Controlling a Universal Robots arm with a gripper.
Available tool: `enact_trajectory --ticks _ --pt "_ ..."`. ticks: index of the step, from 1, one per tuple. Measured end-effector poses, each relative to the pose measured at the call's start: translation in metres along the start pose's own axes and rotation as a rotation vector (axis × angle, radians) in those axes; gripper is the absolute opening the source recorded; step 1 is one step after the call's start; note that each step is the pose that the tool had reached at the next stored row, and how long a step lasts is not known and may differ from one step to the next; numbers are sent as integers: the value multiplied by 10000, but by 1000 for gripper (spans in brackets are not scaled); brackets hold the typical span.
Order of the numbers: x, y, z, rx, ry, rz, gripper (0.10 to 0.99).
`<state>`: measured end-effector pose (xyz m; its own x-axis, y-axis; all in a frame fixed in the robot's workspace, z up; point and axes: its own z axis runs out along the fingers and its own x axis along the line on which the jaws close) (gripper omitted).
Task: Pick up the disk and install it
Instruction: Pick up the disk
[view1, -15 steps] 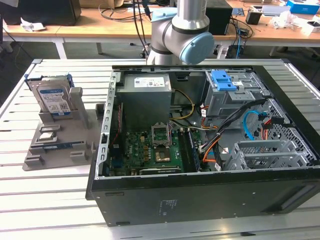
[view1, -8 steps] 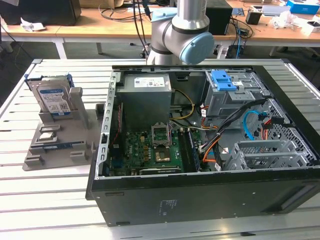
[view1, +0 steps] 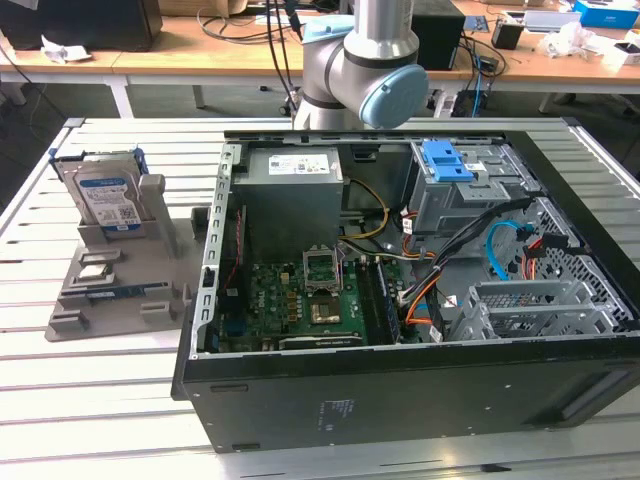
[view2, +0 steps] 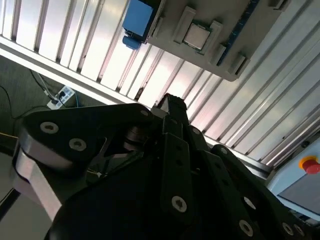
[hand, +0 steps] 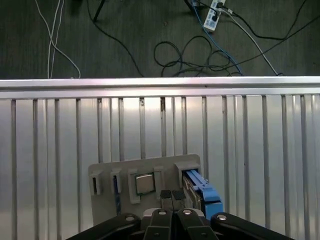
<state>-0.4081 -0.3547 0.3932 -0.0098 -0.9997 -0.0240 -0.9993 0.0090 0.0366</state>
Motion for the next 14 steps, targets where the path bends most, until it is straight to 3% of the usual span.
enact_trajectory --ticks 11,14 --pt "0 0 -1 -26 39 -1046 106" --pt "0 0 0 -37 57 -1556 106"
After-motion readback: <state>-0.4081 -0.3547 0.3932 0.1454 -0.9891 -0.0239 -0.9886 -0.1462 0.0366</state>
